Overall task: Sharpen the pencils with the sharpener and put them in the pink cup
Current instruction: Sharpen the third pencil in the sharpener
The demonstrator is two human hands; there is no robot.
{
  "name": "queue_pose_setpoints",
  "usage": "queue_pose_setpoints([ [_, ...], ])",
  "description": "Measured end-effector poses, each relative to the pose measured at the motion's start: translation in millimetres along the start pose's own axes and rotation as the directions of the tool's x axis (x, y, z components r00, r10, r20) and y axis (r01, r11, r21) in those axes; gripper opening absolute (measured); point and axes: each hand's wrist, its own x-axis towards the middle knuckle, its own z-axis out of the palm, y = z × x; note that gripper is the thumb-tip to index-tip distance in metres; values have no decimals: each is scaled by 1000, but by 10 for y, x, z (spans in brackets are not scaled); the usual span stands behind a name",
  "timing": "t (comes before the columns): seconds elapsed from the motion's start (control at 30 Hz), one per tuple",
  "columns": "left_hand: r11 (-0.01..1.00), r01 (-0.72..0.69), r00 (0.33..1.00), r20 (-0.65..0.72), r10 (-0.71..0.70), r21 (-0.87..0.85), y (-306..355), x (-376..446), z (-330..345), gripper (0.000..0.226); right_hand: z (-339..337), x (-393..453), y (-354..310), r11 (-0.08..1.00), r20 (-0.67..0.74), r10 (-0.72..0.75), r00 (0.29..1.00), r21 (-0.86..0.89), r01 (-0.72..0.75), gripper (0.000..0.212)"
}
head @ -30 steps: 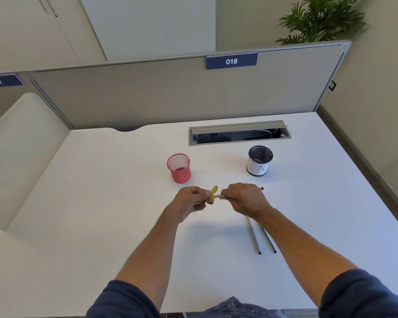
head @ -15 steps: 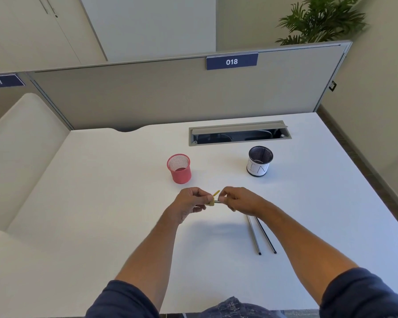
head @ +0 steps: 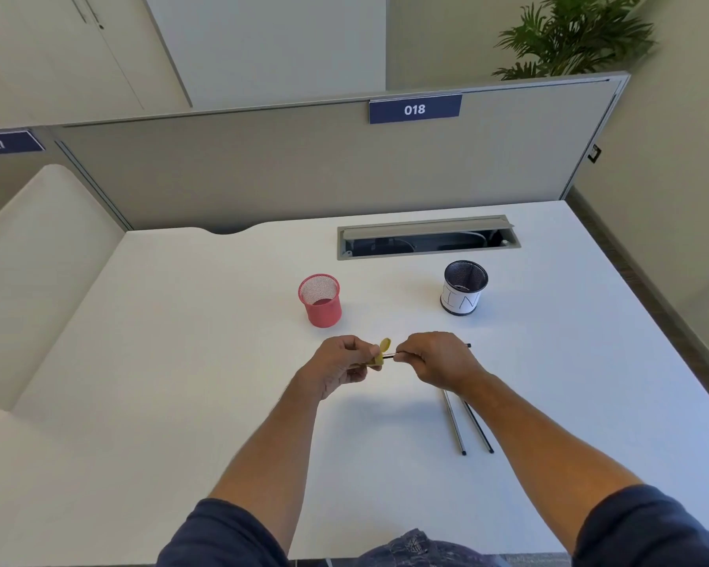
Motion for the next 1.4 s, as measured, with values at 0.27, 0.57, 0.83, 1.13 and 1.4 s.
queue_pose_setpoints([
  [0.27,980,-52,998,-14,55,194,-32,18,50,18,10,39,135,858,340,267,902,343,-384,20],
  [0.57,951,-60,997,-30,73,303,-6,42,94,22,-21,65,181,718,573,214,792,458,-525,40],
  [0.83,938,-32,999,-19,42,346,-39,21,108,22,30,35,178,664,568,167,806,539,-517,30],
  [1.13,951,-1,999,-44,15,308,-63,-31,55,30,-41,53,135,698,470,121,874,586,-411,11],
  [1.4,974,11,995,-101,12,227,-71,-61,-6,29,-58,17,267,743,419,238,876,502,-442,5],
])
